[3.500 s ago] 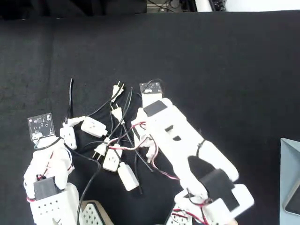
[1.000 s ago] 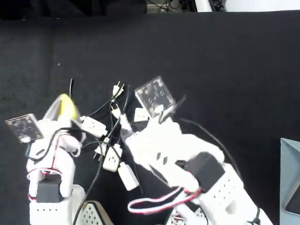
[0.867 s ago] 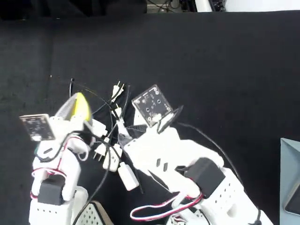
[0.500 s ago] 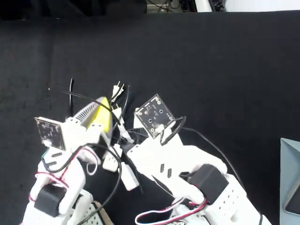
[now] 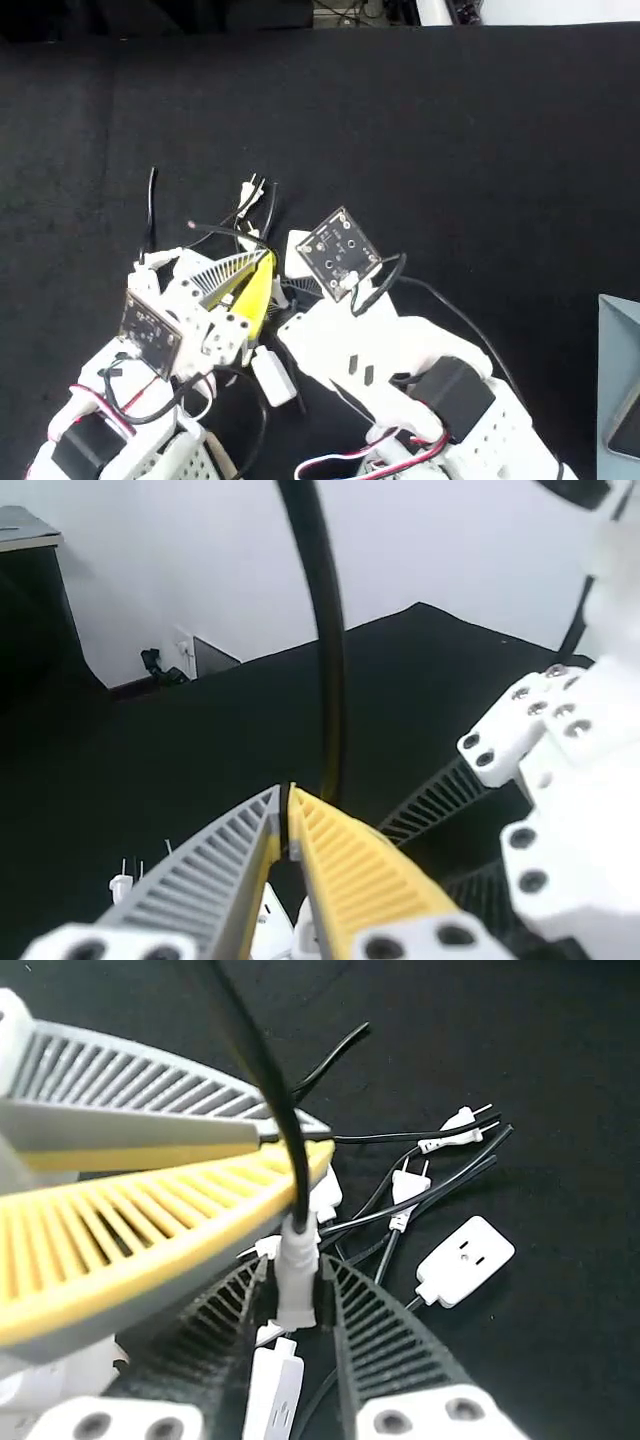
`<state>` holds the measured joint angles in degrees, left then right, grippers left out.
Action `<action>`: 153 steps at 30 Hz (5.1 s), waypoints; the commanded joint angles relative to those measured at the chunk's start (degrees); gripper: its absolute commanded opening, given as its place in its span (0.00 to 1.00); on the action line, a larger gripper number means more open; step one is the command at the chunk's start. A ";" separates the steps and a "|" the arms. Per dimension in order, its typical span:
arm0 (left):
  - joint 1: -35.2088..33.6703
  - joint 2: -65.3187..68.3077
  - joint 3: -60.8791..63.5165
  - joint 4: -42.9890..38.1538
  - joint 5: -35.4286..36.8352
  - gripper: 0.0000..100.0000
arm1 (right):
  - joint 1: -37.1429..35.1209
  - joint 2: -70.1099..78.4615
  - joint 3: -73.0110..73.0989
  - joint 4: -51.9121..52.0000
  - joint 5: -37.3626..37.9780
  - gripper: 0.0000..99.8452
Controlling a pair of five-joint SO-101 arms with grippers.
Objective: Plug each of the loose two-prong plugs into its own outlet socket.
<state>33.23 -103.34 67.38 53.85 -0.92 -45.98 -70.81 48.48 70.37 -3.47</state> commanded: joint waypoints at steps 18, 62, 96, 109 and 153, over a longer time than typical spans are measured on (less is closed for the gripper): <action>-4.79 0.35 -1.98 0.18 -1.23 0.03 | -4.75 -0.13 -0.66 0.70 0.53 0.01; -31.87 53.98 -25.63 23.56 2.73 0.07 | 30.59 25.54 12.35 -23.74 -6.42 0.01; -16.57 92.13 -37.49 1.67 13.10 0.29 | 46.07 25.63 13.85 -28.57 -5.98 0.01; -9.71 108.66 -50.68 1.05 13.45 0.29 | 46.07 25.63 14.02 -28.48 -5.98 0.01; -25.80 86.42 -67.56 34.02 -27.52 0.03 | 45.80 25.80 14.20 -28.48 -5.98 0.01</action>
<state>8.09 -14.90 -1.89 87.25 -24.04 -0.70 -45.14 62.99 42.86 -9.45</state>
